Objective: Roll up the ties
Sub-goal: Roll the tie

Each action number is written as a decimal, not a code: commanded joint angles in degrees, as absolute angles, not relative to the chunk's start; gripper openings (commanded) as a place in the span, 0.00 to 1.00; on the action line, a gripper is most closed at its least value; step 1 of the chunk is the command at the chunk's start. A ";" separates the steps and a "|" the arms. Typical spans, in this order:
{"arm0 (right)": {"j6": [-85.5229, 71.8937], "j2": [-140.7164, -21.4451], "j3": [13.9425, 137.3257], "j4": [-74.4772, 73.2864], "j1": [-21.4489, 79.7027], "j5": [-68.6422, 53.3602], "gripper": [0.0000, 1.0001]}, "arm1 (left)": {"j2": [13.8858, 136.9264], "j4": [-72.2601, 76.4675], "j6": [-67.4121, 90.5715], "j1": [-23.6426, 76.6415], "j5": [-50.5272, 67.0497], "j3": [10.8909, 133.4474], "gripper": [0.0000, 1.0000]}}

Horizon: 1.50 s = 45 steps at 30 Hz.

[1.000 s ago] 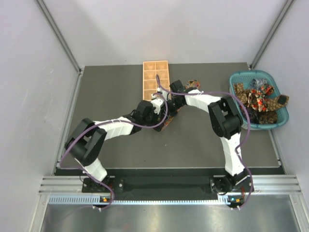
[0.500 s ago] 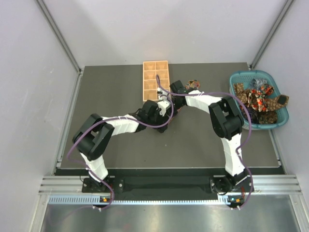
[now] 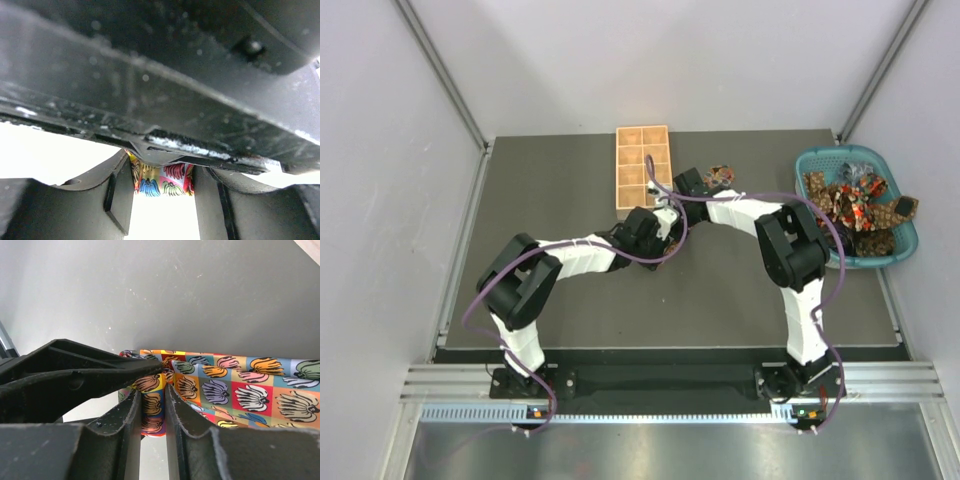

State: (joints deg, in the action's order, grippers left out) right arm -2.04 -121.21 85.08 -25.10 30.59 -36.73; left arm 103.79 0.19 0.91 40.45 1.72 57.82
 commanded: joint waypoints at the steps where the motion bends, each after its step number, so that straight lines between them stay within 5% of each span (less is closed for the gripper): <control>1: 0.88 -120.94 82.36 -21.72 30.59 -26.02 0.21 | 104.07 -5.01 1.76 41.22 -2.29 58.54 0.42; 7: 0.44 -118.56 79.45 -18.63 30.59 -26.80 0.25 | 104.85 -6.76 3.16 42.27 -3.78 58.80 0.44; 9: 0.44 -118.74 79.45 -18.63 30.59 -28.03 0.21 | 105.38 -7.21 3.95 42.28 -4.39 59.32 0.53; 10: 0.44 -119.26 79.63 -18.81 30.50 -28.12 0.19 | 105.47 -7.21 4.30 42.28 -4.74 59.50 0.73; 11: 0.44 -119.53 79.80 -18.90 30.59 -28.30 0.18 | 105.47 -7.12 4.57 42.19 -5.09 59.68 0.79; 17: 0.97 -119.45 78.23 -17.67 30.59 -29.44 0.15 | 105.20 -5.71 5.62 40.17 -0.62 60.38 0.84; 30: 0.88 -117.95 75.06 -14.24 30.41 -30.67 0.12 | 109.69 -11.78 7.56 38.76 1.06 62.23 0.52; 45: -10.26 -109.35 67.86 -2.49 24.89 -36.47 0.40 | 108.81 -16.17 7.73 41.31 -2.55 61.18 0.38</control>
